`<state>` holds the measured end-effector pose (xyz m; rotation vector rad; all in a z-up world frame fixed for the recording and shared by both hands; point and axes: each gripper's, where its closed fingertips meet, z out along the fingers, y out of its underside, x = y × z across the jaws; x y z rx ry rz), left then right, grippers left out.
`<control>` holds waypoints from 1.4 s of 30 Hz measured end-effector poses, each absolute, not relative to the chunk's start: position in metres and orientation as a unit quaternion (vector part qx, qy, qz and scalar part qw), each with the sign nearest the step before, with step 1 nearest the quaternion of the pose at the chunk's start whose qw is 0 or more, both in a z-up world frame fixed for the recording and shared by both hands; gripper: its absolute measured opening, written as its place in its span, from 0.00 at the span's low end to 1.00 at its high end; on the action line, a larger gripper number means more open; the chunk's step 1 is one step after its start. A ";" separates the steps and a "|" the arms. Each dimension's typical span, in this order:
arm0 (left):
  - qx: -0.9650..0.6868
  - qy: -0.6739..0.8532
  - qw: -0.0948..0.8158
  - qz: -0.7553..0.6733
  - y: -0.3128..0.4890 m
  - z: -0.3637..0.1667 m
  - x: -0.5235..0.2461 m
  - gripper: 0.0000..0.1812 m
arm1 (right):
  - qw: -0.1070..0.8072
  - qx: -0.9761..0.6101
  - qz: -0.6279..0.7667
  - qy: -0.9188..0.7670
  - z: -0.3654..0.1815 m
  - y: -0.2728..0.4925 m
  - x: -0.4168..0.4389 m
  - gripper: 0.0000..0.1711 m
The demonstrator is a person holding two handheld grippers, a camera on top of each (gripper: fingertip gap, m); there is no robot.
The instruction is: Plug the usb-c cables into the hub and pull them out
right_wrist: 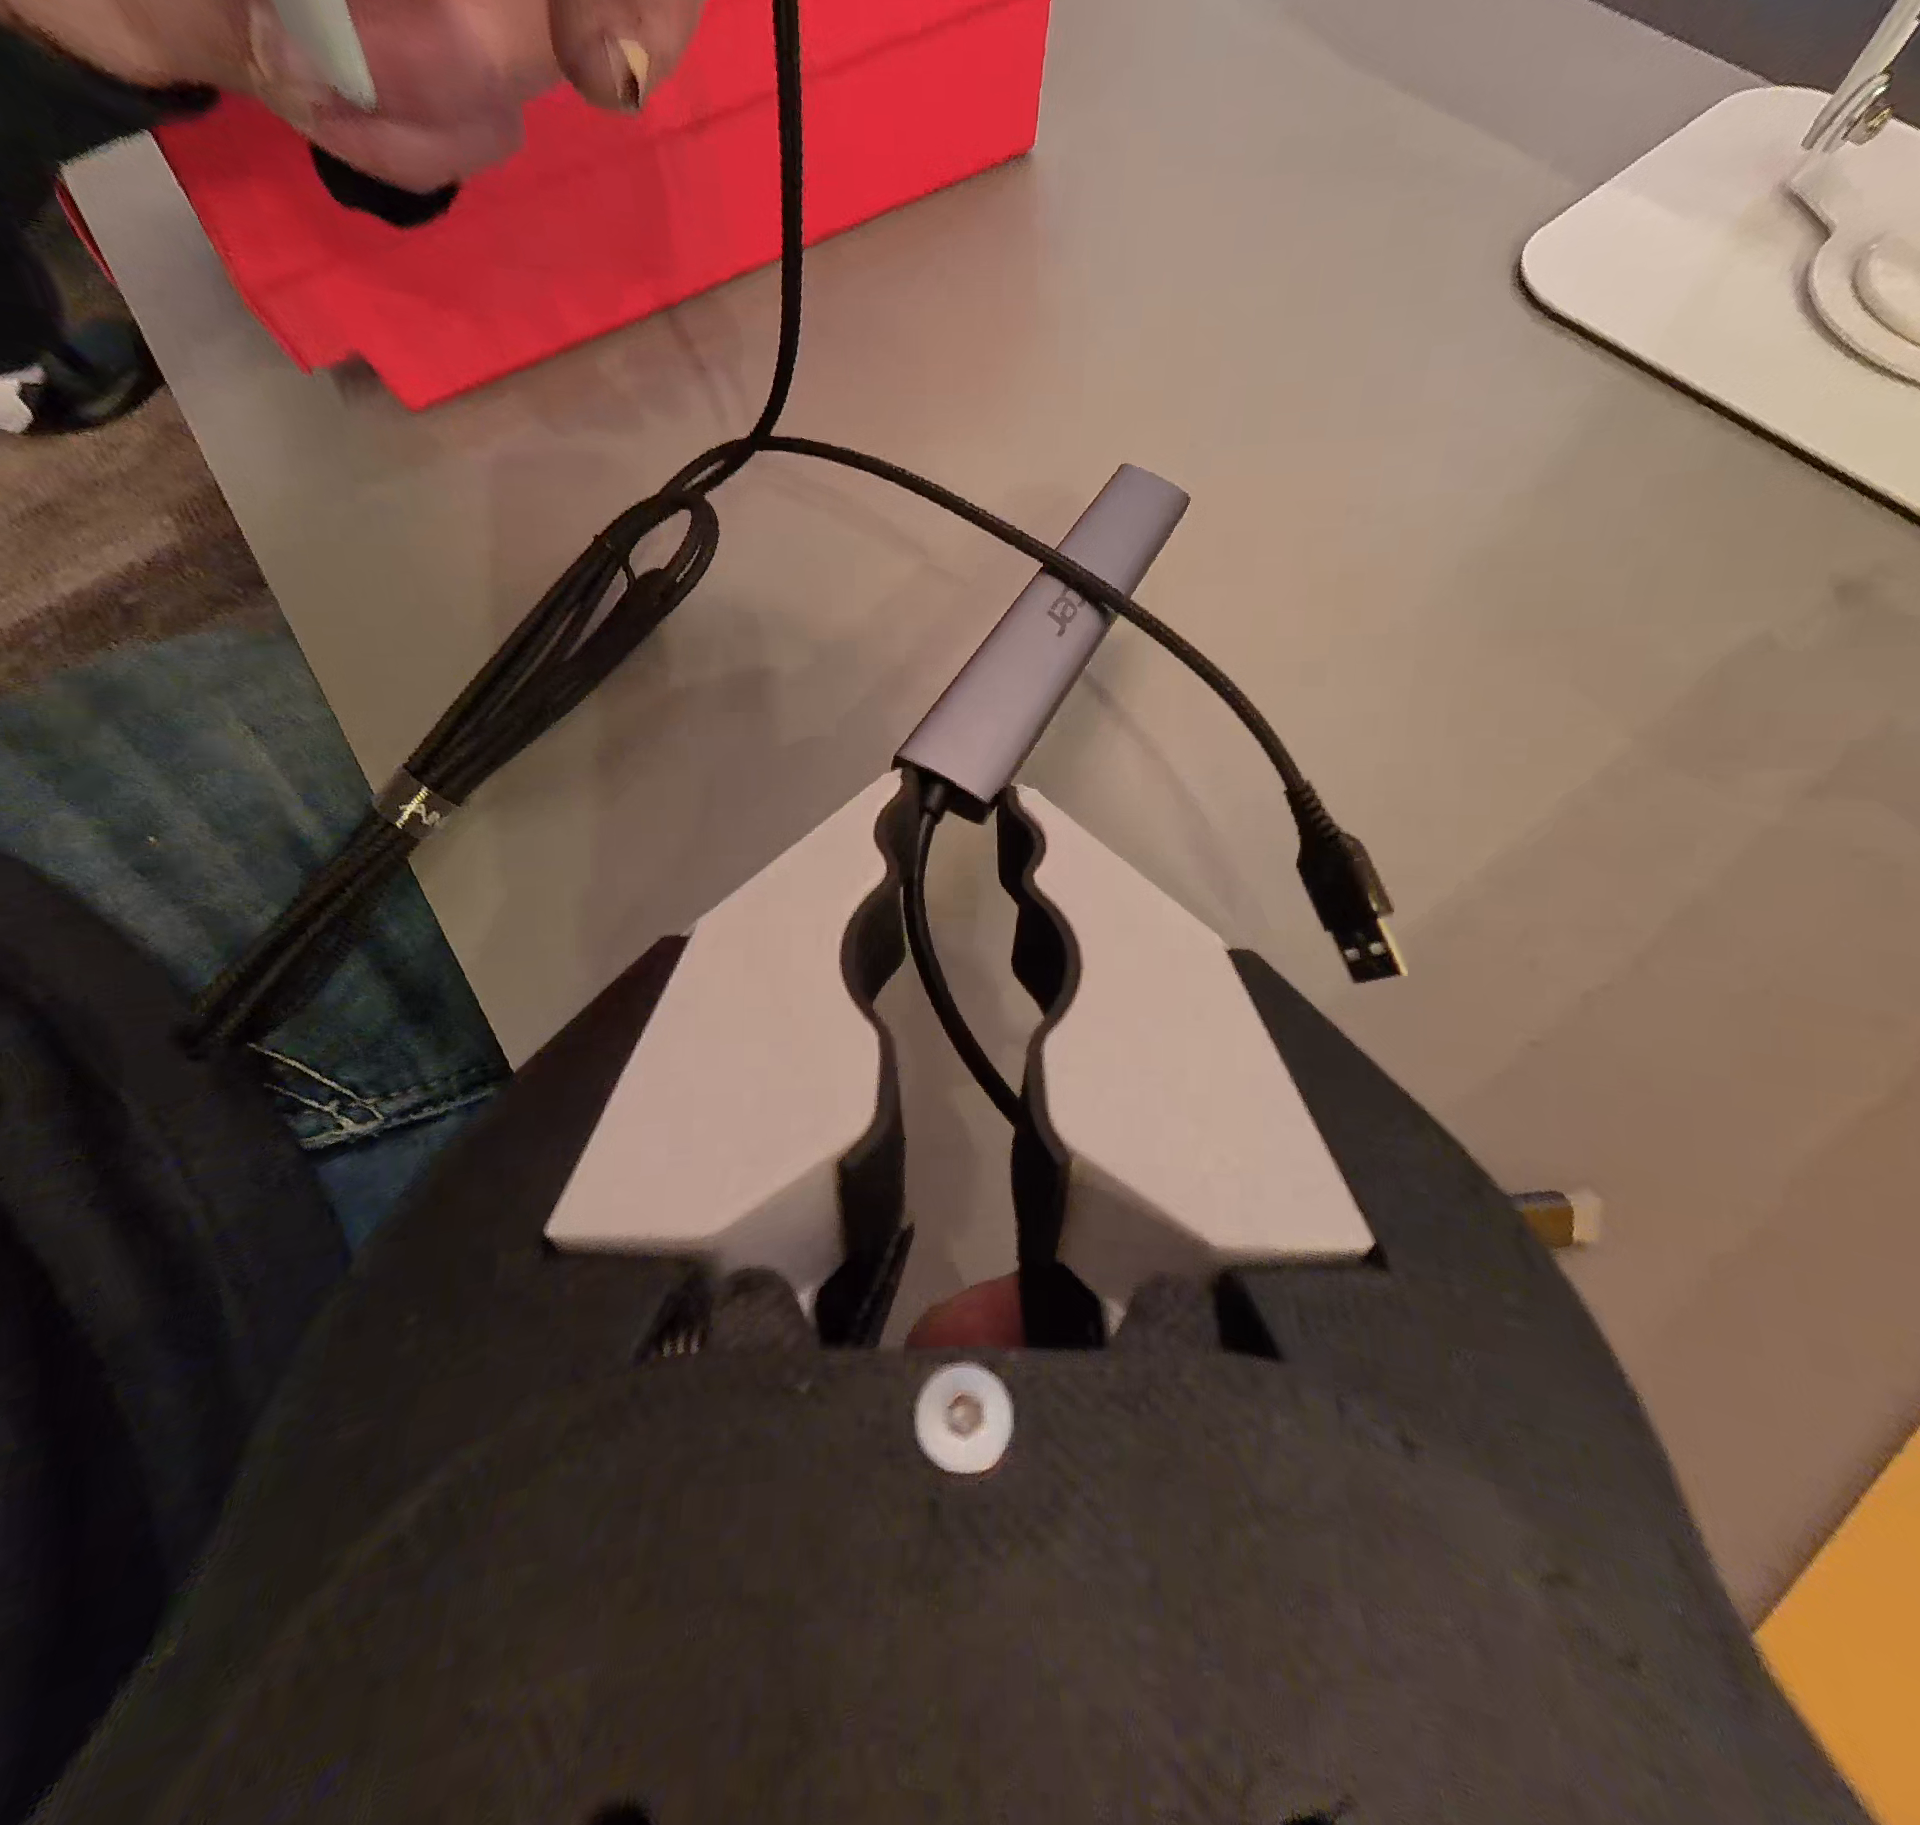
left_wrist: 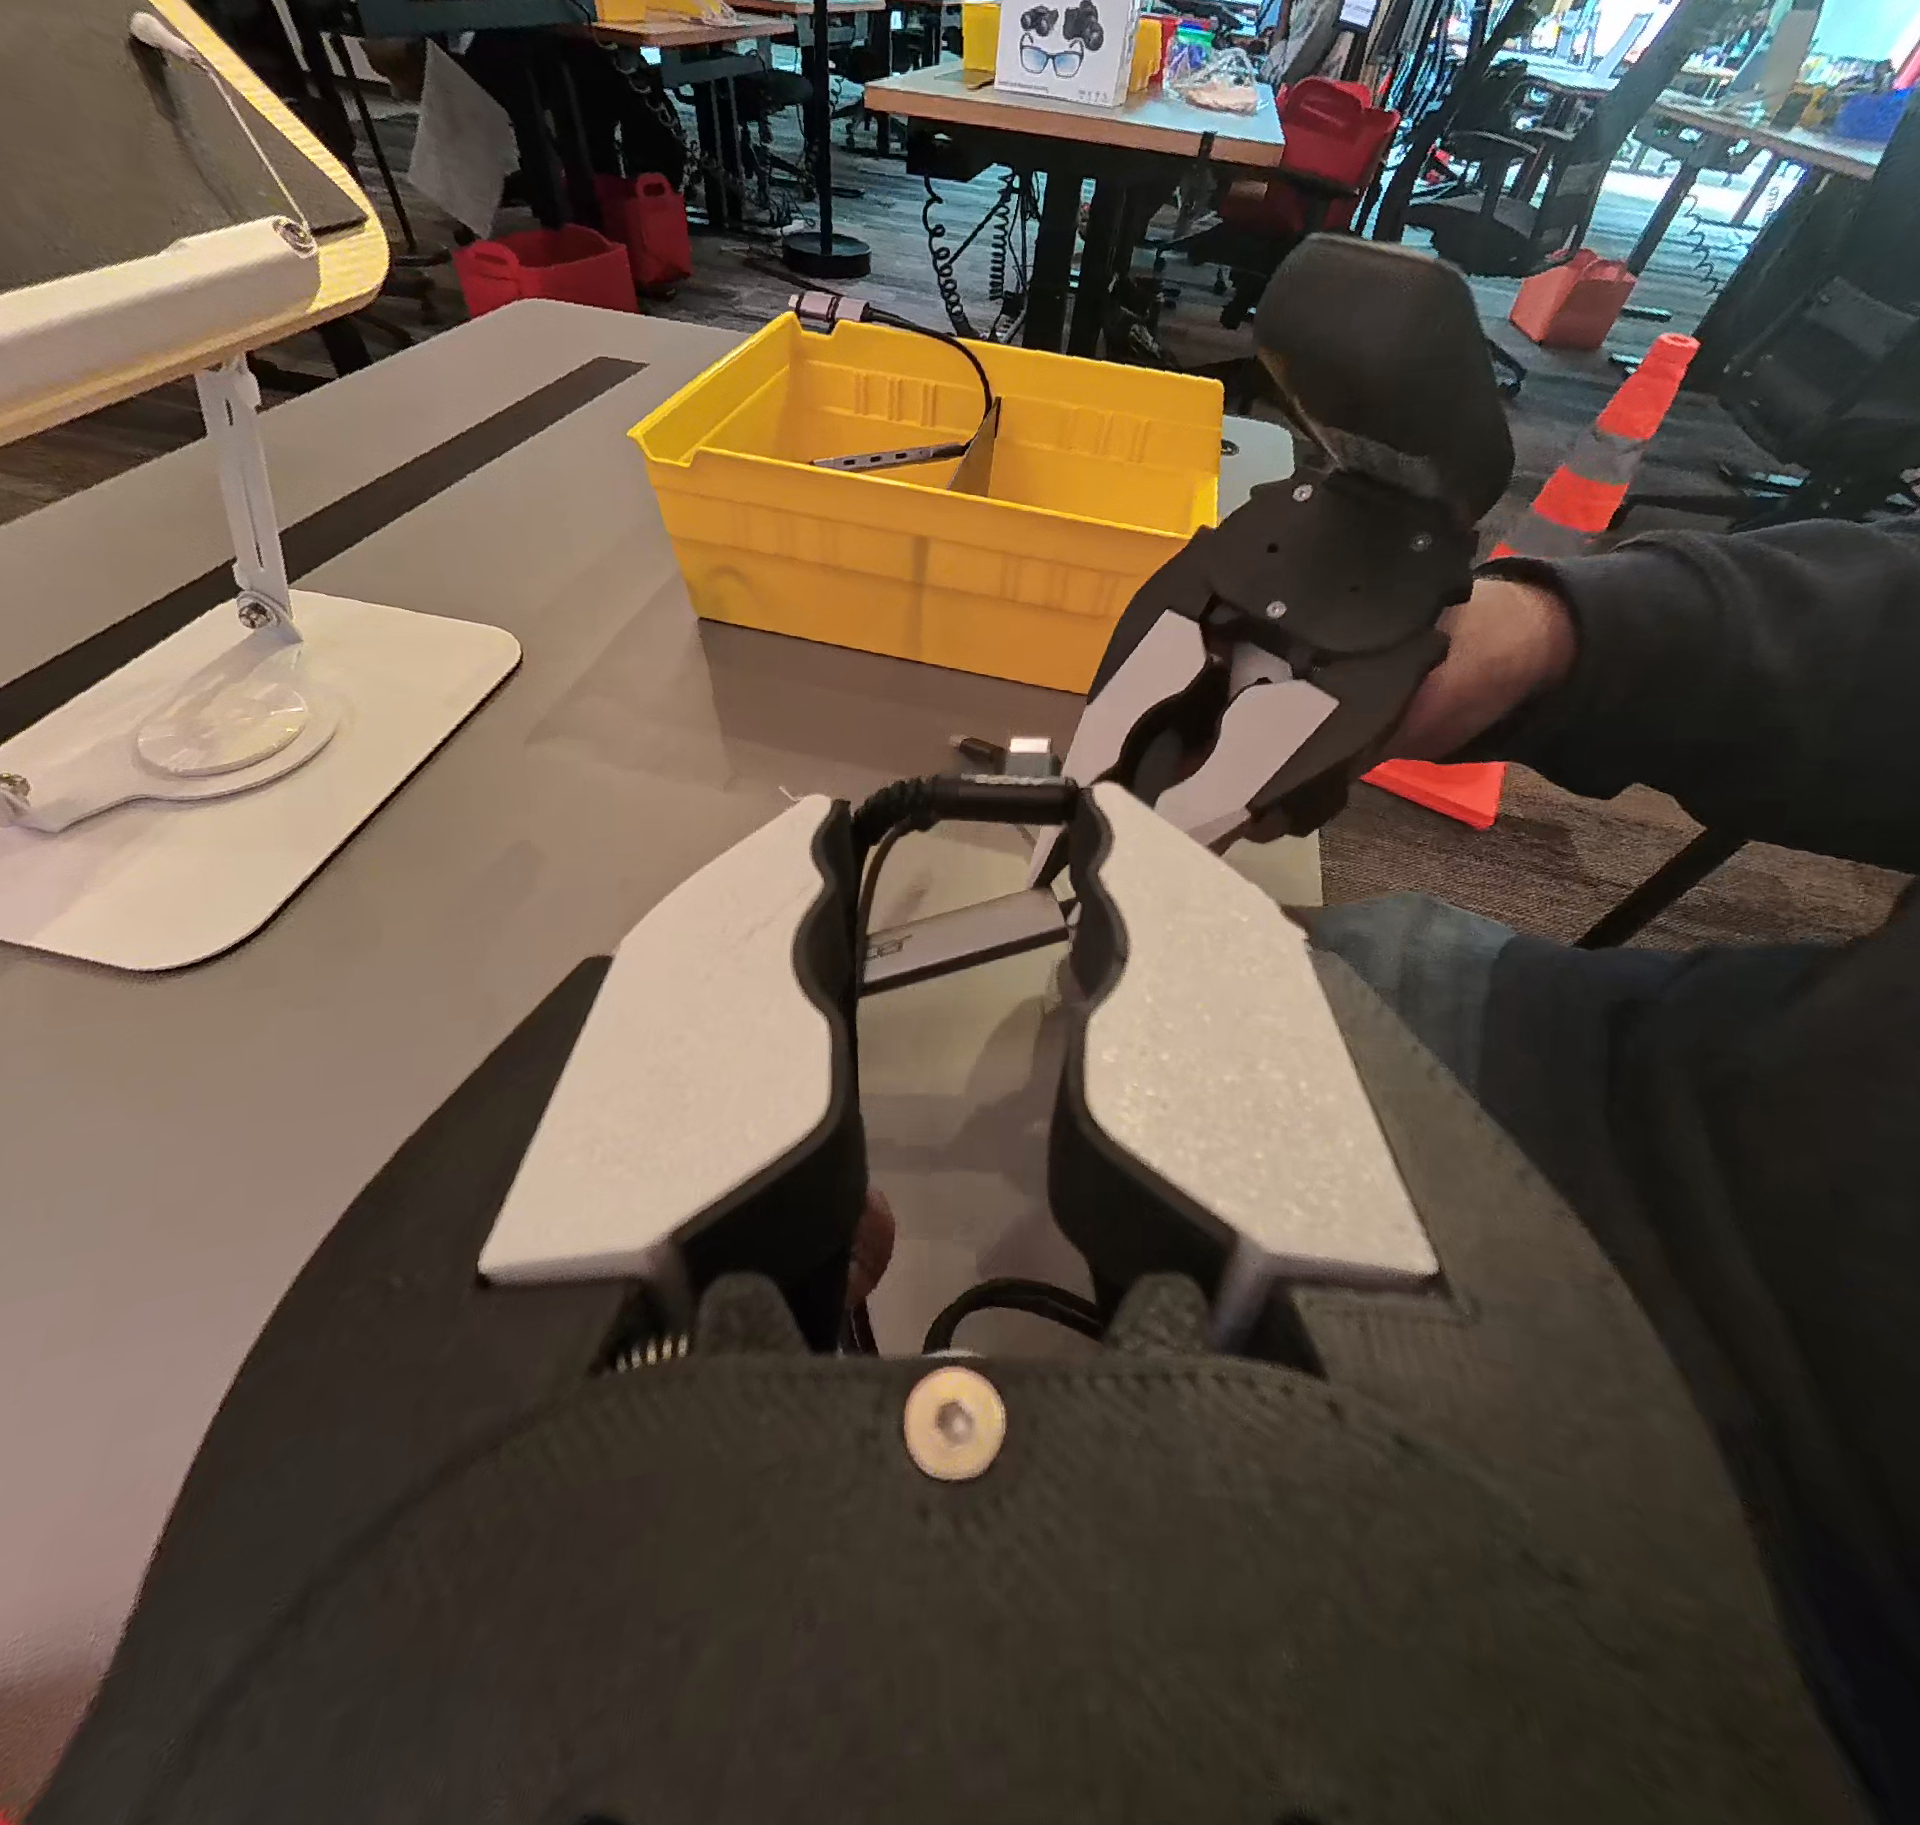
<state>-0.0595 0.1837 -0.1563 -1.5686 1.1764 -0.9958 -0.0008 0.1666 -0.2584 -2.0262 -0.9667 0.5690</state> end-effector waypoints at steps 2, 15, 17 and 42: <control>-0.637 0.478 0.454 -0.400 0.183 -0.158 -0.058 0.22 | 0.407 -0.801 0.236 -0.370 -0.253 0.168 0.000 0.07; -0.642 0.481 0.452 -0.390 0.183 -0.168 -0.052 0.22 | 0.469 -0.794 0.201 -0.331 -0.231 0.186 0.019 0.06; -0.643 0.483 0.452 -0.386 0.183 -0.169 -0.051 0.22 | 0.487 -0.790 0.176 -0.329 -0.226 0.191 0.024 0.06; -0.645 0.475 0.480 -0.356 0.189 -0.171 -0.046 0.22 | 0.589 -0.750 0.150 -0.262 -0.166 0.204 0.051 0.06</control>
